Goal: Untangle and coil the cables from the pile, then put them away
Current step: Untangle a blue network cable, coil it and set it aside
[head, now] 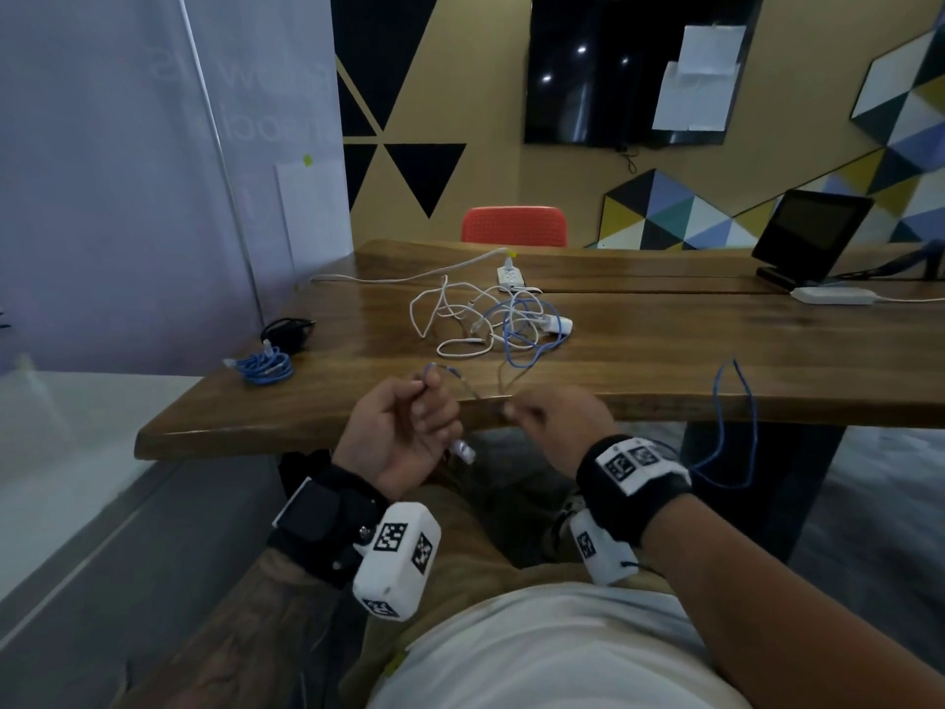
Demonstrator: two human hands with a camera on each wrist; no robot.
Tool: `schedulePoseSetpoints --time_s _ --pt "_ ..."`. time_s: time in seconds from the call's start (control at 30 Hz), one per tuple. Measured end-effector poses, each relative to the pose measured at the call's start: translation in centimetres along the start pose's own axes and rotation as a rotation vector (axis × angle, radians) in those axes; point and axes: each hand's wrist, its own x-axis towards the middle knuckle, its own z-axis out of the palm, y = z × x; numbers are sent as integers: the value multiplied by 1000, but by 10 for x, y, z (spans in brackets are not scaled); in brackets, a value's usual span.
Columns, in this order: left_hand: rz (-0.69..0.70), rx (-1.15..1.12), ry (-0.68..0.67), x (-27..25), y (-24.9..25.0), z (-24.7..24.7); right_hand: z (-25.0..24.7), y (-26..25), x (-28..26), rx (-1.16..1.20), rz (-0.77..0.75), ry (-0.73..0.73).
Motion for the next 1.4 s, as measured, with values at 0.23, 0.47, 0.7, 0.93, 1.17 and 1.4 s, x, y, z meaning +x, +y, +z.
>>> schedulePoseSetpoints --time_s 0.23,0.47,0.7,0.93,1.17,1.4 --pt "139 5 296 3 -8 -20 9 -48 -16 25 -103 -607" --pt "165 302 345 5 -20 -39 -12 -48 -17 7 -157 -363" --pt "137 862 133 3 -39 -25 -31 -39 -10 -189 -324 12" --pt "-186 668 88 1 -29 0 -44 -16 -5 -32 -243 315" --pt "-187 664 -21 -3 -29 8 -25 -14 -7 144 -164 414" --pt "-105 538 25 -3 -24 13 -20 -4 1 118 -54 332"
